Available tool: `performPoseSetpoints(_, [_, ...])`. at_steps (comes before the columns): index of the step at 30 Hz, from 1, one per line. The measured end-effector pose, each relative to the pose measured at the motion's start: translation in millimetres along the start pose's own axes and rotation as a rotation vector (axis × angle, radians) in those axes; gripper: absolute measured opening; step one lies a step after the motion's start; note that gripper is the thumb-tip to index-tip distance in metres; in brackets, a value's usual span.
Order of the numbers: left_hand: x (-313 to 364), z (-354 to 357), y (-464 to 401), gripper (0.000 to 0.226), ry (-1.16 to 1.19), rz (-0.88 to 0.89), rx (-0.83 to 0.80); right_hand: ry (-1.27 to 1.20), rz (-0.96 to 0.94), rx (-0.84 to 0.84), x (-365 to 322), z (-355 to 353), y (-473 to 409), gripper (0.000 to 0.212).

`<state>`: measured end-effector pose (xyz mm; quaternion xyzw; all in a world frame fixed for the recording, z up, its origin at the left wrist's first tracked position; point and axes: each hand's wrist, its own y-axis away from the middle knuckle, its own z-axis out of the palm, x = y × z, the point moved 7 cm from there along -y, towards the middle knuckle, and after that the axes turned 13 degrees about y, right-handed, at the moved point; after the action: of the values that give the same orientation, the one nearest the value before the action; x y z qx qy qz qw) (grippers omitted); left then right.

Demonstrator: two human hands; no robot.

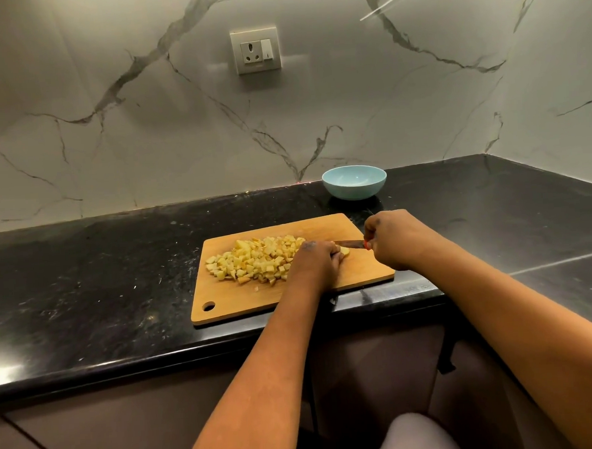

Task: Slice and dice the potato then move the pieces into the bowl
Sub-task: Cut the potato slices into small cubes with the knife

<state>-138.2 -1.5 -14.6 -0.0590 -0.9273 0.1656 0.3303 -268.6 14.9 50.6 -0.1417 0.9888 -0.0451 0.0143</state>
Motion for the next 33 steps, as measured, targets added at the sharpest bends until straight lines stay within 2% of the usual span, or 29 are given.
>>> performPoseSetpoints(10, [2.2,-1.5,-0.2,0.026,0.001,-0.011,0.014,0.068,-0.021,-0.011,-14.3,-5.4,9.2,0.03])
performPoseSetpoints(18, [2.2,-2.2,1.9,0.026,0.028,-0.02,0.009,0.162,-0.033,-0.074,1.1,-25.5,20.8,0.028])
performPoseSetpoints(21, [3.1,-3.8,4.6,0.028,0.047,-0.005,0.005,0.126,-0.036,-0.067,5.4,-28.2,20.1,0.026])
performPoseSetpoints(26, [5.8,-10.3,10.5,0.028,0.048,0.038,0.058,0.029,-0.003,0.05,5.7,-23.1,10.0,0.023])
performPoseSetpoints(33, [3.3,-10.9,8.4,0.023,0.037,0.002,0.036,0.026,-0.021,0.014,-2.4,-3.4,3.6,0.028])
